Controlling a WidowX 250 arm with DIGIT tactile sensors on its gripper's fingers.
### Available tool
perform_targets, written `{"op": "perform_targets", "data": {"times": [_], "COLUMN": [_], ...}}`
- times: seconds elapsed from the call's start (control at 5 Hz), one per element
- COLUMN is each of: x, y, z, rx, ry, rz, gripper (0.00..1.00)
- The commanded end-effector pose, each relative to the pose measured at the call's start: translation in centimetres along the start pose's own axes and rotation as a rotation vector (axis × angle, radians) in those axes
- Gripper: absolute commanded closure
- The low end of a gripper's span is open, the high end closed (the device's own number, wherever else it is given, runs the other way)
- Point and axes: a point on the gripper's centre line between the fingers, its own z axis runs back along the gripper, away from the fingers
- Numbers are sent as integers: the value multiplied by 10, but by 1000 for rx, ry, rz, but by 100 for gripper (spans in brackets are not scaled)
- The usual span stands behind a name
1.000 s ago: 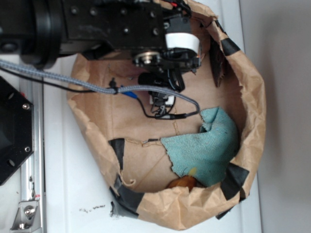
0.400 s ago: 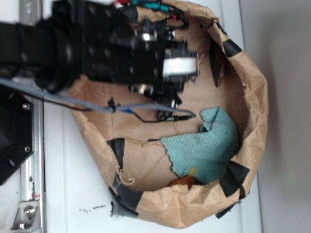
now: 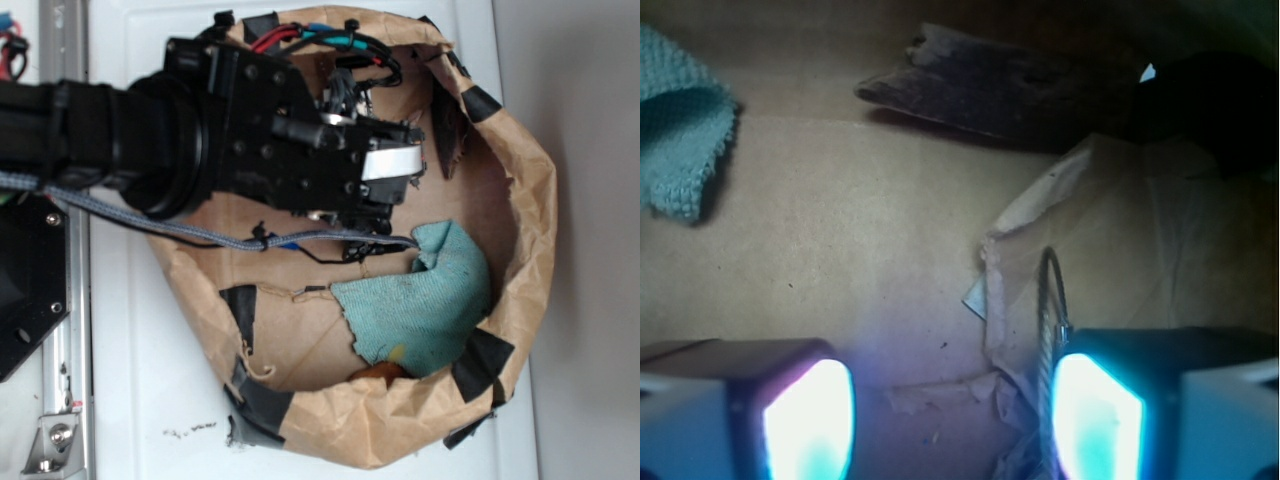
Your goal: Grab the silver keys.
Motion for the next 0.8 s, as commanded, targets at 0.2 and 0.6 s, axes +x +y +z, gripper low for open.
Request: {"op": "perform_targets", "data": {"times": [0.2, 0.6], "x": [19, 24], "y": [2, 0], "z": [15, 14], "rx": [10, 26], "ry": [-46, -46], "rz": [27, 46], "gripper": [100, 100]}}
